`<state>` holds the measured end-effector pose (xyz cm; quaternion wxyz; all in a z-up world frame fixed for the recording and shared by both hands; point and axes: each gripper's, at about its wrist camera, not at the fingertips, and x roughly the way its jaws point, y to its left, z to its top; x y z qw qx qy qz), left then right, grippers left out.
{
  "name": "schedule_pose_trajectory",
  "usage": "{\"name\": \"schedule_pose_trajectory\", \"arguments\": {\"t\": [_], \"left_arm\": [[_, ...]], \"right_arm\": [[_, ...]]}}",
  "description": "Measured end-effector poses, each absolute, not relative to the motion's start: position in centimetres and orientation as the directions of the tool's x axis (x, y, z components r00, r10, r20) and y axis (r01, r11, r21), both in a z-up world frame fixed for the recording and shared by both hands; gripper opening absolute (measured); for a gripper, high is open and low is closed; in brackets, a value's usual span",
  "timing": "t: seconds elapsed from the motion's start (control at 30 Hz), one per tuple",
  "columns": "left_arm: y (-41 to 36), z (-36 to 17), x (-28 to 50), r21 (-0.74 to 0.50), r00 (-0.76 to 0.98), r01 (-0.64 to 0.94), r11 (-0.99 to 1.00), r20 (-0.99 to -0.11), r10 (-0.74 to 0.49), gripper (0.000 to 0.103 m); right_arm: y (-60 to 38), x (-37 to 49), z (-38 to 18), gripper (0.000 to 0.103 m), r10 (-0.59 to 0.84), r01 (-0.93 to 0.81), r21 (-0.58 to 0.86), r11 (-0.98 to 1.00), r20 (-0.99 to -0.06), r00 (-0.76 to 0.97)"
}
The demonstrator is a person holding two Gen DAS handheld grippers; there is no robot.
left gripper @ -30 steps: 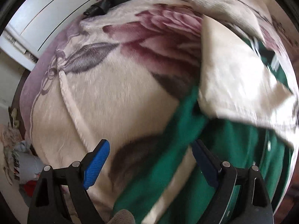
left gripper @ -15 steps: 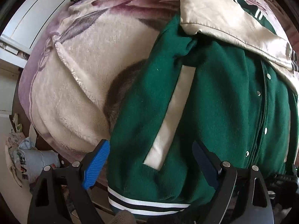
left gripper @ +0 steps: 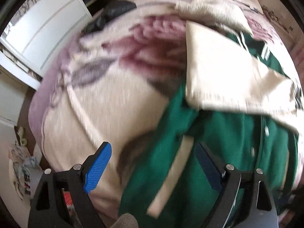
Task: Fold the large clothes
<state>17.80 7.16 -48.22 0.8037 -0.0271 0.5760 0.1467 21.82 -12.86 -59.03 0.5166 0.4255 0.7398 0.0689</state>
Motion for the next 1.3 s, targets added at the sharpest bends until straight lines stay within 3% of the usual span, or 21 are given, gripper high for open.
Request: {"name": "schedule_pose_trajectory", "arguments": {"t": [0.07, 0.23, 0.37, 0.47, 0.53, 0.57, 0.6, 0.7, 0.9, 1.03, 1.07, 1.17, 1.3], "left_arm": [[7.0, -48.7, 21.6, 0.113, 0.33, -0.266, 0.957, -0.923, 0.201, 0.103], [7.5, -50.1, 29.7, 0.074, 0.374, -0.289, 0.955, -0.909, 0.184, 0.103], [8.3, -50.6, 32.7, 0.071, 0.381, -0.321, 0.944, -0.903, 0.197, 0.103], [8.9, -51.0, 32.9, 0.071, 0.381, -0.338, 0.938, -0.901, 0.205, 0.103], [9.4, -51.3, 32.3, 0.073, 0.373, -0.345, 0.936, -0.905, 0.207, 0.103], [9.5, -51.4, 32.3, 0.077, 0.368, -0.346, 0.935, -0.906, 0.21, 0.103], [9.8, -51.5, 31.7, 0.081, 0.362, -0.348, 0.934, -0.908, 0.213, 0.103], [10.7, -51.8, 30.7, 0.079, 0.343, -0.362, 0.929, -0.915, 0.212, 0.103], [11.5, -52.3, 30.3, 0.073, 0.328, -0.384, 0.92, -0.921, 0.209, 0.103], [11.2, -51.9, 30.3, 0.053, 0.335, -0.387, 0.92, -0.922, 0.194, 0.103], [11.2, -51.5, 30.3, 0.048, 0.341, -0.382, 0.923, -0.921, 0.189, 0.103], [10.4, -49.9, 29.5, 0.021, 0.37, -0.358, 0.933, -0.915, 0.163, 0.103], [8.2, -47.2, 27.6, 0.016, 0.4, -0.322, 0.947, -0.904, 0.151, 0.103]], "right_arm": [[-13.4, 29.5, -56.5, 0.067, 0.673, 0.445, 0.6, 0.665, -0.739, -0.01], [-14.0, 49.1, -55.2, 0.067, 0.529, 0.204, 0.553, 0.808, -0.833, 0.163], [-13.0, 61.5, -59.0, 0.067, 0.49, 0.118, 0.504, 0.855, -0.862, 0.131], [-11.8, 65.3, -63.7, 0.066, 0.459, 0.114, 0.458, 0.882, -0.888, 0.016], [-10.5, 65.6, -65.5, 0.039, 0.463, 0.096, 0.461, 0.882, -0.886, 0.002], [-10.0, 65.6, -65.3, 0.013, 0.457, 0.07, 0.457, 0.887, -0.889, 0.02], [-9.6, 65.1, -65.0, 0.008, 0.443, 0.046, 0.445, 0.894, -0.895, 0.042], [-8.6, 65.7, -64.5, 0.005, 0.385, 0.0, 0.388, 0.922, -0.916, 0.111], [-8.3, 71.5, -63.6, 0.005, 0.289, 0.015, 0.297, 0.955, -0.939, 0.187], [-7.7, 73.3, -66.3, 0.008, 0.318, 0.059, 0.321, 0.945, -0.947, 0.056], [-8.2, 73.3, -65.9, 0.012, 0.332, 0.074, 0.337, 0.939, -0.941, 0.065], [-11.1, 71.6, -63.1, 0.055, 0.412, 0.082, 0.418, 0.905, -0.908, 0.073], [-16.9, 67.0, -58.0, 0.059, 0.433, 0.113, 0.44, 0.891, -0.897, 0.087]]}}
